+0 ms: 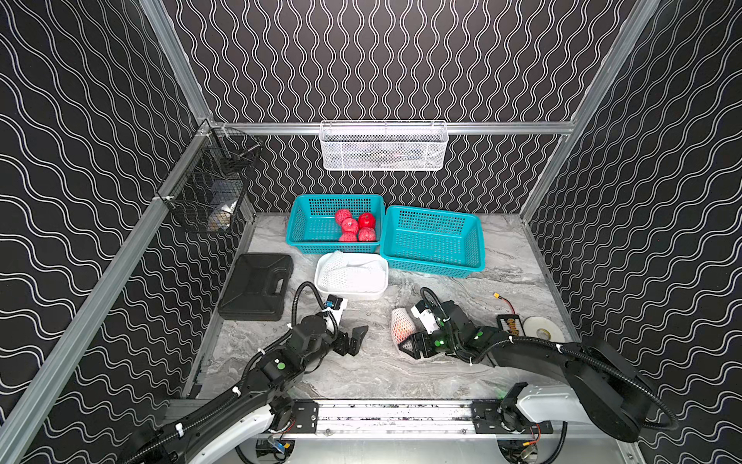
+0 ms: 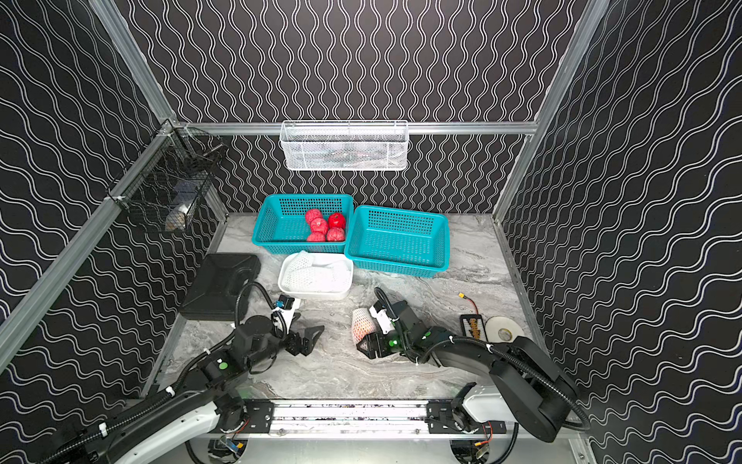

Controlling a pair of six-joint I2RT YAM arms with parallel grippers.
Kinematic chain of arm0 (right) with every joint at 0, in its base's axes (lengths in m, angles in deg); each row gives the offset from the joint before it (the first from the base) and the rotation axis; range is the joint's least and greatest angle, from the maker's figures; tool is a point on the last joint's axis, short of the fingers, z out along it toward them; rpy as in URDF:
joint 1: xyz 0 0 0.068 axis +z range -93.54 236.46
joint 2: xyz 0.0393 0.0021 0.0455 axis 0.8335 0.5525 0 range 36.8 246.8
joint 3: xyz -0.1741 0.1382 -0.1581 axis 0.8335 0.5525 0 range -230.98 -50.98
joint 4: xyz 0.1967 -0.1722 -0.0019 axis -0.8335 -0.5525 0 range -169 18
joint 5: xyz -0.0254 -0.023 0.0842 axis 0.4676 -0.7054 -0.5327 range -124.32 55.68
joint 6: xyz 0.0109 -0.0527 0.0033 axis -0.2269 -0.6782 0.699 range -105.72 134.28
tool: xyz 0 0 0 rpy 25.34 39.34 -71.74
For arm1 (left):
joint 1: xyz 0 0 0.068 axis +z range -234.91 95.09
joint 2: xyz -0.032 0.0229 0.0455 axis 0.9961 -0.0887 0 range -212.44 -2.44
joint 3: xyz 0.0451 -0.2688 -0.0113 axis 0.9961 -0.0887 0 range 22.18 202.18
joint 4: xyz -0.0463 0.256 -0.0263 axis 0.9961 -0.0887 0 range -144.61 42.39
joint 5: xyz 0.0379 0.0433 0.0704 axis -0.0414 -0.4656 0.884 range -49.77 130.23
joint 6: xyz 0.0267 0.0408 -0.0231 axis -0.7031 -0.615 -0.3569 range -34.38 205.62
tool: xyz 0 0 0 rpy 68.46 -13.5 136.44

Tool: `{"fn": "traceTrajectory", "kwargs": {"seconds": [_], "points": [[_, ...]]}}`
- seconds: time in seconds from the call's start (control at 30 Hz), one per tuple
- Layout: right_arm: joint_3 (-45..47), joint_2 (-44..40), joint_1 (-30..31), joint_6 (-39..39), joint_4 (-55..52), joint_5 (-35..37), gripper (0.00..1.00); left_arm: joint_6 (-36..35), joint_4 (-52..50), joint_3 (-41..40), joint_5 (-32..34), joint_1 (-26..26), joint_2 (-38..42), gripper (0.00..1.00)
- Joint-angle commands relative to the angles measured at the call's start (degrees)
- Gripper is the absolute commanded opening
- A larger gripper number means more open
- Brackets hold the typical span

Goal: Remove foam nets from apples
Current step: Remove the foam net from the apple.

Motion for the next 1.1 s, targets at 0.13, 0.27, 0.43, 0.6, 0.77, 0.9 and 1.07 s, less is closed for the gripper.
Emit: {"fn": "traceTrajectory", "kwargs": {"seconds": [0.13,0.27,0.43,0.6,0.77,0.9,1.07], "points": [[-0.7,-4.6,0.2,1.8,-2.6,6.1,0.46,-0.1,0.7,0.4,0.7,0.1,0.7,1.00],[-4.8,-4.8,0.2,-1.0,-7.8,2.9,0.30,-0.6,0.7,0.9,0.8,0.0,0.2,0.99],[-11.0,-2.3,0.2,-4.0,-15.9,0.7,0.16,-1.8,0.3,1.4,1.8,0.0,-0.3,0.99],[-19.3,0.9,0.2,-5.4,-28.2,1.5,0.13,-2.3,-1.2,1.5,3.4,0.0,0.9,1.00],[-31.4,4.0,0.5,-6.2,-45.3,3.7,0.09,-1.9,-1.5,0.8,4.4,0.0,2.4,0.99],[-42.5,10.4,0.5,-7.9,-57.7,-0.1,0.08,-1.6,-1.1,0.2,5.3,0.0,2.3,1.00],[-49.0,16.2,1.5,-8.2,-63.3,2.1,0.03,-2.2,-0.6,0.9,4.6,0.0,1.6,1.00]]}}
